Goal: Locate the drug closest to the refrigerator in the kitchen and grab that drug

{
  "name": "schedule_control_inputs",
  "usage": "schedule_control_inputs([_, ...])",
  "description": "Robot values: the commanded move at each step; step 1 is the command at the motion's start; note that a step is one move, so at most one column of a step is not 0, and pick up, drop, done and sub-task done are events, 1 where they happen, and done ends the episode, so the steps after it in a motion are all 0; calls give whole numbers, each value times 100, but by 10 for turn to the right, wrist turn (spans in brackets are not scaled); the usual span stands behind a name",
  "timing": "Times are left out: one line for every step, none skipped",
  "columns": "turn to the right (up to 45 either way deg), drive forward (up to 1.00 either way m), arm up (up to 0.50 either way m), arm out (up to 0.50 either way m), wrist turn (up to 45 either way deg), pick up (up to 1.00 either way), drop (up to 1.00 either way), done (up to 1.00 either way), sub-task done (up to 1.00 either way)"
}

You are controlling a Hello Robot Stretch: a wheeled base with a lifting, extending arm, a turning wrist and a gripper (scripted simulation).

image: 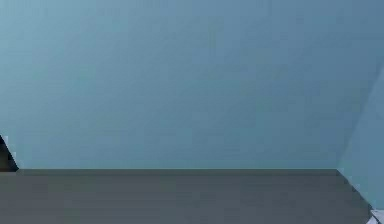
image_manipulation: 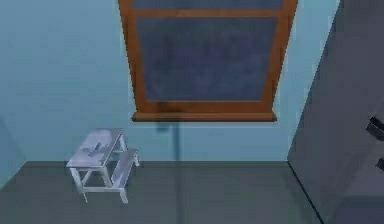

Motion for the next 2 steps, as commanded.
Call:
schedule_control_inputs([330, 0, 0, 0, 0, 0, 0, 0, 0])
schedule_control_inputs([0, 10, 0, 0, 0, 0, 0, 0, 0])
